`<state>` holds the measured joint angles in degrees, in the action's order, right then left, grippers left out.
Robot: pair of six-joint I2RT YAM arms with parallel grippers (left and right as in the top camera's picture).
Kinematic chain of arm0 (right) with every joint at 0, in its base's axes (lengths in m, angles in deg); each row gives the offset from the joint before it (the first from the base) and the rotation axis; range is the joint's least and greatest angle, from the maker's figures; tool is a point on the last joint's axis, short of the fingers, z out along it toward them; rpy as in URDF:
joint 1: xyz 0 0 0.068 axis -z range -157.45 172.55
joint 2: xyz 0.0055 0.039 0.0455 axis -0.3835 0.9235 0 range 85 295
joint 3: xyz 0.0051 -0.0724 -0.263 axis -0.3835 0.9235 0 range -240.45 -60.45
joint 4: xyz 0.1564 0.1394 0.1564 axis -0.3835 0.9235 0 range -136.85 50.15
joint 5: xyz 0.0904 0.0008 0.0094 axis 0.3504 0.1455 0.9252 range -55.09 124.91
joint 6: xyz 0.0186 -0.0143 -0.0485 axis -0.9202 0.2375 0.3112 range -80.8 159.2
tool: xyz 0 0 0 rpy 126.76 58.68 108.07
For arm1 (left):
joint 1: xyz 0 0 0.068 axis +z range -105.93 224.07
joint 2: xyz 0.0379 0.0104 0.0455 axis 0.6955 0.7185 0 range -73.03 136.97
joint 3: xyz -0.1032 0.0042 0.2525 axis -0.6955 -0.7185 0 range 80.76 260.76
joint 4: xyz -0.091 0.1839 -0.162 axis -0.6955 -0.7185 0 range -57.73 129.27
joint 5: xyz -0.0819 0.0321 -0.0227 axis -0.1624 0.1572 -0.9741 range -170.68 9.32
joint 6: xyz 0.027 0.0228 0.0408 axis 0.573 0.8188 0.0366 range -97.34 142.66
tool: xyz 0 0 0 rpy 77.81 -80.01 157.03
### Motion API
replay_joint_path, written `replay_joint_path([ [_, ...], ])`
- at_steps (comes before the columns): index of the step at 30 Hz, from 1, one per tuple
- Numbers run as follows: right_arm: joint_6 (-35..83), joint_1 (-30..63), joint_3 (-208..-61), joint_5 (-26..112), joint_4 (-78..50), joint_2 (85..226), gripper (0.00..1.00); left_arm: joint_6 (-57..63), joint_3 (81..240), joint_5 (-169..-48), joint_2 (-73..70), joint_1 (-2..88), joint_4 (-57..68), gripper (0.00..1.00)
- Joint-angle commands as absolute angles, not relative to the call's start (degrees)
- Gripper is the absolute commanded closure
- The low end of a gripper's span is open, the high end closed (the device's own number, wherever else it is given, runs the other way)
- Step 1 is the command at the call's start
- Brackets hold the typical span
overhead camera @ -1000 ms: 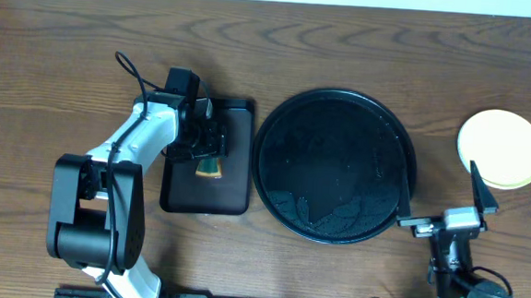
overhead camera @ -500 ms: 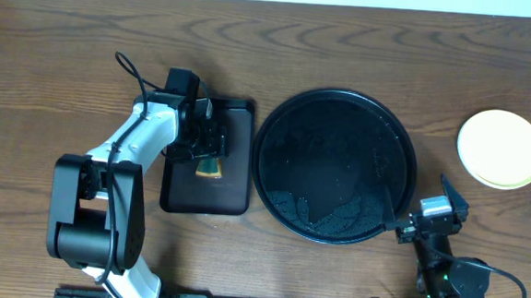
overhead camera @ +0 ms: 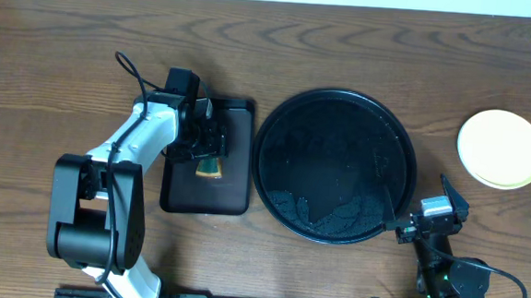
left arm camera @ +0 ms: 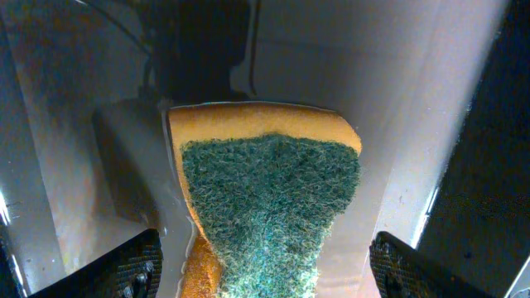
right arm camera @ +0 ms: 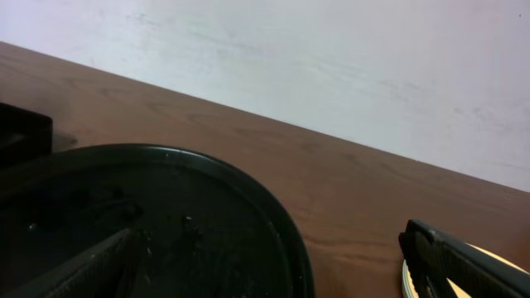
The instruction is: Clean dirty plates on tray and stack at the side
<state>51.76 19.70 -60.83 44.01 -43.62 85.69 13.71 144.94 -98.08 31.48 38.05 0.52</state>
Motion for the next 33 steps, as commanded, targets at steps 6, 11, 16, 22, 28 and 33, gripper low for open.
replay_joint_path([
  [6, 51.0, 20.7, -60.8, 43.8, -43.4, 85.4, 0.01, 14.0, 144.4, -97.5, 31.6, 38.1, 0.4, 0.19],
  [11, 51.0, 20.7, -60.8, 43.7, -43.4, 85.4, 0.01, 14.0, 144.4, -97.5, 31.6, 38.1, 0.4, 0.19],
  [16, 51.0, 20.7, -60.8, 43.7, -43.4, 85.4, 0.01, 14.0, 144.4, -97.5, 31.6, 38.1, 0.4, 0.19],
  [22, 51.0, 20.7, -60.8, 43.7, -43.4, 85.4, 0.01, 14.4, 144.4, -96.1, 30.5, 38.0, 0.5, 0.19],
  [28, 51.0, 20.7, -60.8, 43.8, -43.4, 85.4, 0.01, 14.5, 144.4, -90.4, 19.1, 37.9, 4.1, 0.19],
  [33, 51.0, 20.7, -60.8, 43.7, -43.4, 85.4, 0.01, 14.5, 144.4, -88.6, 4.9, 37.9, 5.1, 0.19],
])
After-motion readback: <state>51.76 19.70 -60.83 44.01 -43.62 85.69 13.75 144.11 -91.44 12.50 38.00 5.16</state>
